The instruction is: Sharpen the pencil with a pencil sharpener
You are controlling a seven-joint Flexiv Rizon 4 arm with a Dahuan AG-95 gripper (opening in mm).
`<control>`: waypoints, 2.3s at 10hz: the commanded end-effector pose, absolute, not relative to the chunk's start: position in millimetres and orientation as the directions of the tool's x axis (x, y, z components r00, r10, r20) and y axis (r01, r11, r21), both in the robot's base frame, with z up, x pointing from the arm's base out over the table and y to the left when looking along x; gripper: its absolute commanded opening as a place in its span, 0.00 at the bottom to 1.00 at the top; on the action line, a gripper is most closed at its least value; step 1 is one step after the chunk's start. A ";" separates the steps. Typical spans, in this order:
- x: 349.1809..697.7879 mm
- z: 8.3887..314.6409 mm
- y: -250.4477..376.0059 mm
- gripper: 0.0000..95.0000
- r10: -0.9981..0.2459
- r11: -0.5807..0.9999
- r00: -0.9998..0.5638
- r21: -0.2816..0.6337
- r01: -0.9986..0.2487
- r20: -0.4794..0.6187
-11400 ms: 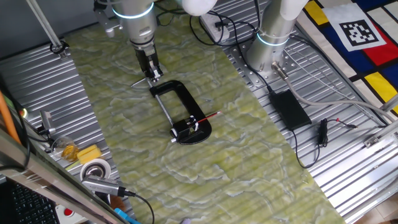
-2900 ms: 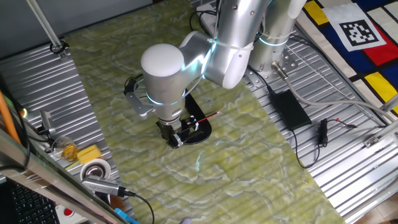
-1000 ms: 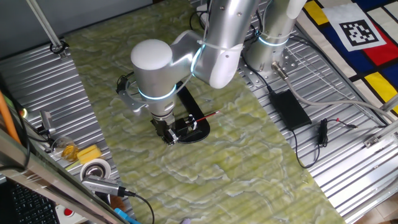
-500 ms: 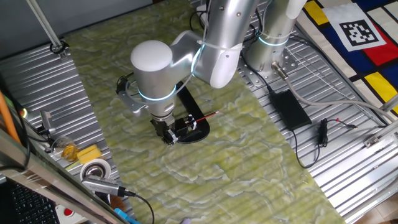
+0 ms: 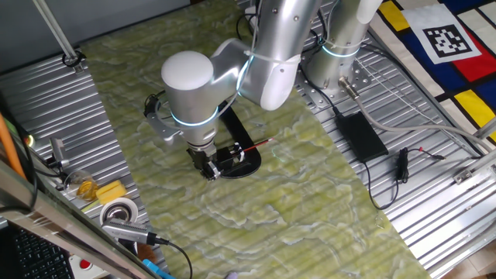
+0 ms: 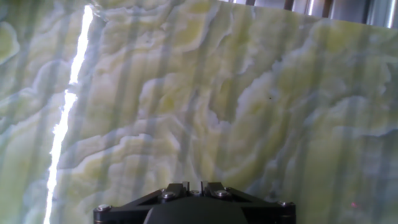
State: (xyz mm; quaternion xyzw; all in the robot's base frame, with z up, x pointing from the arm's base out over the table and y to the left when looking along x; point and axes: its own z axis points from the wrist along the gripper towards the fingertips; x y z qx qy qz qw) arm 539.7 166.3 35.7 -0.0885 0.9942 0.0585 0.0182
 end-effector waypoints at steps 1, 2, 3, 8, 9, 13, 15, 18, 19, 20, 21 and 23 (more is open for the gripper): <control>540.1 35.4 164.7 0.00 -0.156 0.982 -0.987 0.104 -0.159 -0.040; 540.1 34.4 163.8 0.00 -0.152 0.983 -0.988 0.100 -0.155 -0.038; 540.5 34.1 162.6 0.00 -0.150 0.983 -0.988 0.100 -0.154 -0.038; 541.8 33.1 157.3 0.00 -0.147 0.983 -0.989 0.105 -0.149 -0.034; 541.9 33.0 157.3 0.00 -0.142 0.984 -0.989 0.106 -0.144 -0.031; 543.2 32.4 155.8 0.00 -0.124 0.987 -0.992 0.102 -0.126 -0.020; 544.0 32.6 152.7 0.00 -0.123 0.987 -0.992 0.106 -0.124 -0.016; 544.9 31.7 150.2 0.00 -0.121 0.986 -0.992 0.109 -0.122 -0.018; 545.4 30.9 149.7 0.00 -0.121 0.987 -0.993 0.108 -0.122 -0.017; 545.7 30.6 149.8 0.00 -0.121 0.987 -0.992 0.109 -0.122 -0.016; 546.1 30.9 149.7 0.00 -0.120 0.987 -0.993 0.106 -0.121 -0.012; 547.2 31.6 146.9 0.00 -0.120 0.987 -0.993 0.104 -0.121 -0.012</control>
